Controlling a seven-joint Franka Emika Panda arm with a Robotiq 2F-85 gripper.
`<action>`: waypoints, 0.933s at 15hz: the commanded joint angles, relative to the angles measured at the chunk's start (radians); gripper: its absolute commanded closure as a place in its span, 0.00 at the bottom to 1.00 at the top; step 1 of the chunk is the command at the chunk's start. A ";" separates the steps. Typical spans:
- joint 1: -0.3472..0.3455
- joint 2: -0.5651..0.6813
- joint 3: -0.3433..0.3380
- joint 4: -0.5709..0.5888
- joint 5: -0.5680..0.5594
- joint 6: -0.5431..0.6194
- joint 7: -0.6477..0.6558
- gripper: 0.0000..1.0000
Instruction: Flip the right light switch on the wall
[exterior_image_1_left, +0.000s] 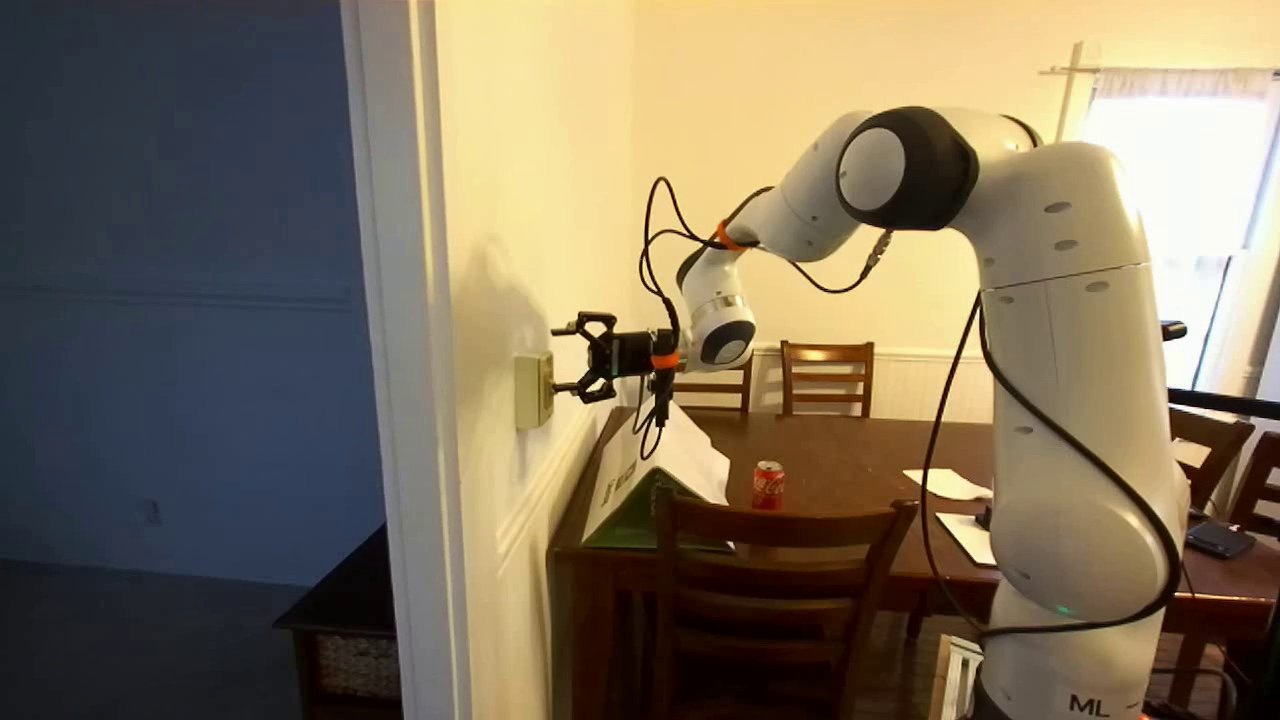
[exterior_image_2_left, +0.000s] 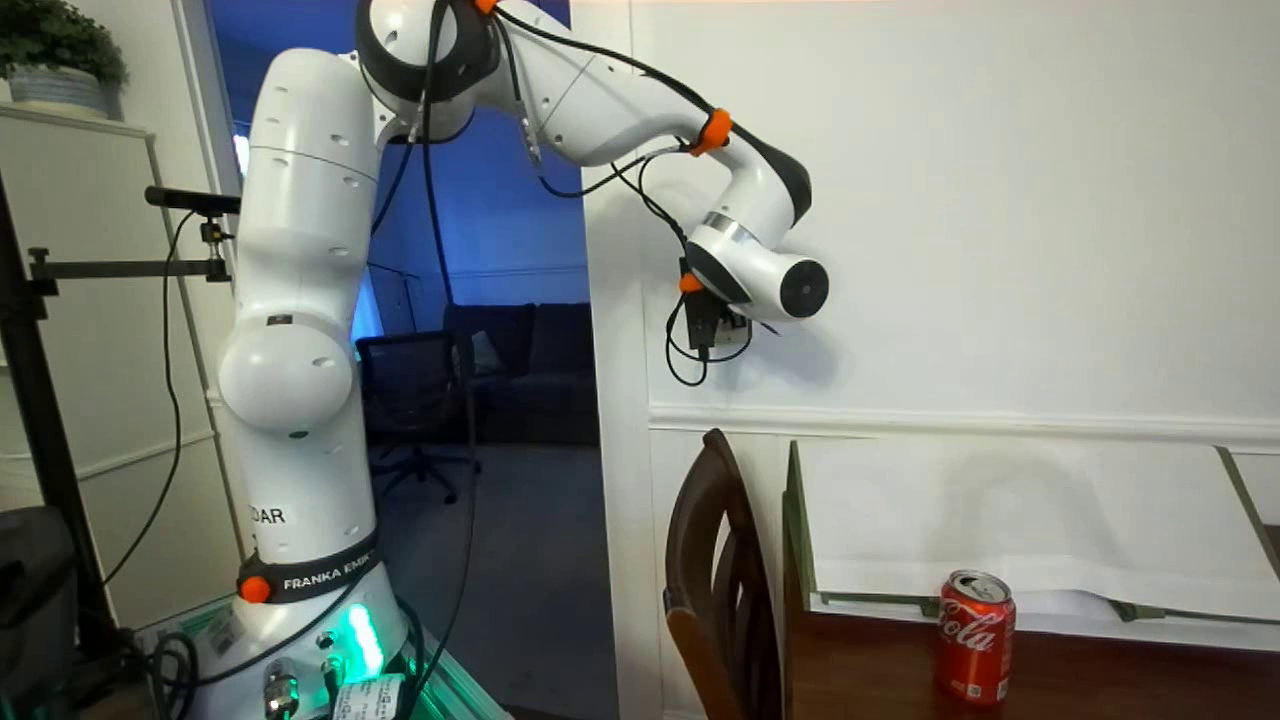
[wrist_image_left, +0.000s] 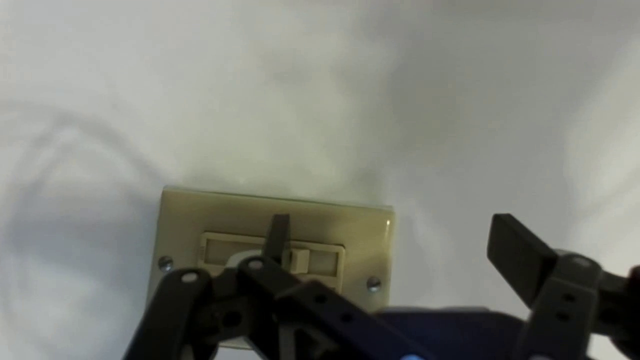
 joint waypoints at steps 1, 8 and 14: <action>-0.004 -0.061 0.007 -0.025 0.012 -0.014 0.006 0.00; 0.022 -0.185 -0.010 -0.102 -0.273 0.195 0.191 0.00; 0.017 -0.416 0.018 -0.254 -0.672 0.407 0.270 0.00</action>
